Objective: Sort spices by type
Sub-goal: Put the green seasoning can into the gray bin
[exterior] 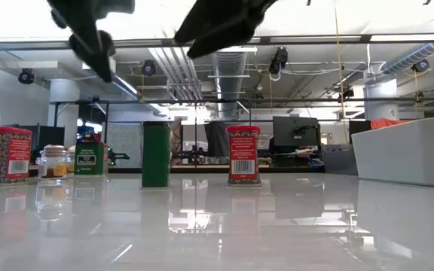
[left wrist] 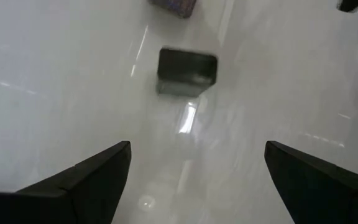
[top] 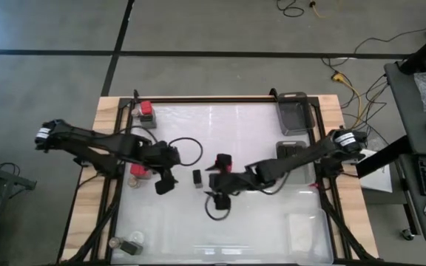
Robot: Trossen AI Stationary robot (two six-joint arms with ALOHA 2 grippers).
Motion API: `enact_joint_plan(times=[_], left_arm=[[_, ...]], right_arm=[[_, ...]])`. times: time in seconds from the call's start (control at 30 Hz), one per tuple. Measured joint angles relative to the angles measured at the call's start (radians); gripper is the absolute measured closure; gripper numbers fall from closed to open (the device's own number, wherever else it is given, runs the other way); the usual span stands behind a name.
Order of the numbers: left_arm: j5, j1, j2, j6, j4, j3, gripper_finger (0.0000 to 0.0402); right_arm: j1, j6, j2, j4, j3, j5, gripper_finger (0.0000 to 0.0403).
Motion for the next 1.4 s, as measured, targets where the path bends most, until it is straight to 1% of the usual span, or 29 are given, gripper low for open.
enact_joint_plan(times=[0.1, 0.23, 0.3, 0.47, 0.63, 0.73, 0.87, 0.97, 1.1, 1.27, 1.4], left_arm=[[0.000, 0.000, -0.045, -0.023, 0.030, -0.064, 0.0047], [0.000, -0.003, -0.094, -0.046, 0.104, -0.137, 0.0047], [0.000, -0.007, -0.118, -0.052, 0.152, -0.166, 0.0047], [-0.003, -0.020, -0.169, -0.068, 0.246, -0.220, 0.0047], [-0.012, -0.040, -0.190, -0.081, 0.292, -0.234, 0.0048], [-0.025, -0.056, -0.192, -0.079, 0.305, -0.234, 0.0048], [-0.101, -0.086, -0.191, -0.053, 0.310, -0.235, 0.0048], [-0.125, -0.098, -0.191, -0.043, 0.309, -0.236, 0.0048], [-0.137, -0.098, -0.191, -0.042, 0.317, -0.244, 0.0048], [-0.146, -0.098, -0.189, -0.042, 0.344, -0.285, 0.0048], [-0.147, -0.098, -0.187, -0.044, 0.377, -0.318, 0.0048]], right_arm=[[-0.031, -0.024, 0.038, -0.001, 0.030, -0.045, 0.0037], [-0.061, -0.030, 0.084, 0.005, 0.074, -0.147, 0.0037], [-0.068, -0.033, 0.111, 0.006, 0.097, -0.166, 0.0037], [-0.084, -0.032, 0.135, 0.030, 0.120, -0.221, 0.0037], [-0.095, -0.027, 0.134, 0.080, 0.120, -0.296, 0.0037], [-0.104, -0.046, 0.134, 0.108, 0.120, -0.300, 0.0037], [-0.132, -0.067, 0.154, 0.187, 0.120, -0.311, 0.0037], [-0.155, -0.062, 0.182, 0.182, 0.120, -0.343, 0.0037], [-0.179, -0.058, 0.195, 0.153, 0.118, -0.353, 0.0037], [-0.206, -0.045, 0.206, 0.077, 0.118, -0.404, 0.0037], [-0.209, -0.083, 0.212, 0.063, 0.118, -0.407, 0.0037]])
